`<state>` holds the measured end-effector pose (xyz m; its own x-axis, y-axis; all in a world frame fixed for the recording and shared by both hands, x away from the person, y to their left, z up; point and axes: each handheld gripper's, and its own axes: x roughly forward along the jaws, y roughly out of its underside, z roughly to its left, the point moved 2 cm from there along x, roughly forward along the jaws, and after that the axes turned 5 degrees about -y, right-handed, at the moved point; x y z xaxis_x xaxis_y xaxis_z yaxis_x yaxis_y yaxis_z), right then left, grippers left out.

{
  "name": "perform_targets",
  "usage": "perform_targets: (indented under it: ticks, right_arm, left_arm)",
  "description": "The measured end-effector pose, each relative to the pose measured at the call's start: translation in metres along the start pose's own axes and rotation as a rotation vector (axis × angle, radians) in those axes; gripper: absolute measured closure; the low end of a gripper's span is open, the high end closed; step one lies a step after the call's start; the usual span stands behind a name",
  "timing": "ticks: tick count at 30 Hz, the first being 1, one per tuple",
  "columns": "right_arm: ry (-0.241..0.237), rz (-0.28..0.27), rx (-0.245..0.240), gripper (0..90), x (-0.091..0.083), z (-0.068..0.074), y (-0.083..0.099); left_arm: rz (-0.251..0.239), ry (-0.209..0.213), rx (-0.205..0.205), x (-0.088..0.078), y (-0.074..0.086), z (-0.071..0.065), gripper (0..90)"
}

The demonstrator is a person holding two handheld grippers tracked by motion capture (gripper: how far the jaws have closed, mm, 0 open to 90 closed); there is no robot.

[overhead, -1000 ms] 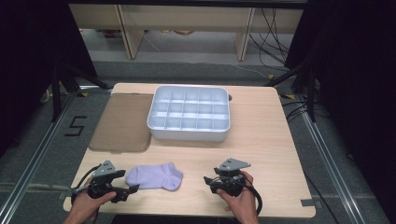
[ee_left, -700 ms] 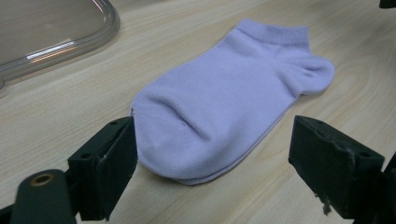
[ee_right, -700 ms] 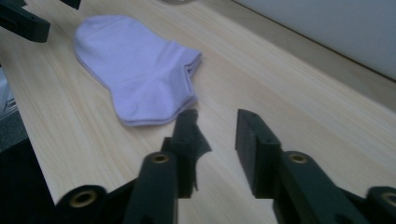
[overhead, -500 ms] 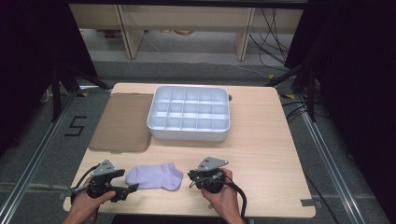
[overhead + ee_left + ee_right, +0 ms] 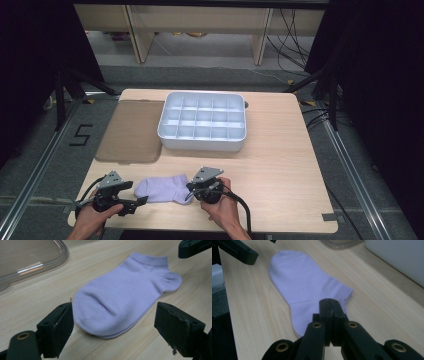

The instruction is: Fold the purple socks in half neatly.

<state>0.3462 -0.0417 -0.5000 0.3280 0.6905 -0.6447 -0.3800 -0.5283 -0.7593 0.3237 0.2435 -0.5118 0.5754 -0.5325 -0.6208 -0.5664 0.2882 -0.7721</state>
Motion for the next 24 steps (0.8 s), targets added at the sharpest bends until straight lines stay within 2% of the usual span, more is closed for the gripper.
perform_targets:
  ticks: [3,5,6,8,9,10,11,13,16,17,18,20,24]
  right_arm:
    - [-0.015,0.038,-0.012,90.0,0.008,0.001,-0.002]
    - [-0.012,0.040,-0.013,90.0,0.014,0.002,-0.002]
    - [-0.009,0.059,-0.009,90.0,0.014,0.002,-0.002]
    - [-0.008,0.054,-0.026,90.0,0.021,0.002,-0.003]
    - [-0.010,0.075,-0.023,90.0,0.022,0.003,-0.004]
    - [-0.002,0.066,-0.017,90.0,0.023,0.003,-0.003]
    - [-0.011,0.078,-0.029,90.0,0.025,0.002,-0.004]
    - [-0.011,0.086,-0.021,90.0,0.027,0.001,-0.004]
    - [-0.011,0.105,-0.015,90.0,0.029,0.001,-0.003]
    - [-0.009,0.112,-0.042,90.0,0.030,-0.001,-0.003]
    - [0.000,0.111,-0.046,90.0,0.032,-0.001,-0.001]
    - [-0.009,0.132,-0.044,90.0,0.032,-0.003,0.001]
    - [-0.013,0.138,-0.035,90.0,0.032,-0.005,0.002]
  left_arm:
    - [0.001,0.000,0.001,0.000,0.000,0.000,15.0]
    - [0.000,0.001,0.000,0.000,0.000,0.001,15.0]
    - [-0.003,0.000,0.000,0.000,0.000,0.001,15.0]
    - [-0.010,0.005,-0.004,0.000,0.000,0.001,14.9]
    - [-0.010,0.005,-0.004,0.000,0.000,0.001,14.9]
    - [-0.013,0.003,-0.004,0.000,0.000,0.001,14.9]
    - [-0.014,0.004,-0.005,0.000,0.000,0.001,14.8]
    - [-0.018,-0.006,-0.016,0.000,0.000,0.000,14.8]
    - [-0.010,0.004,-0.004,-0.001,0.000,0.002,14.8]
    - [-0.007,0.001,-0.003,-0.001,0.000,0.002,14.8]
    - [-0.007,0.000,-0.004,-0.001,0.000,0.003,14.8]
    - [-0.009,0.000,-0.008,-0.002,0.000,0.003,14.8]
    - [-0.011,-0.002,-0.008,-0.002,-0.001,0.004,14.8]
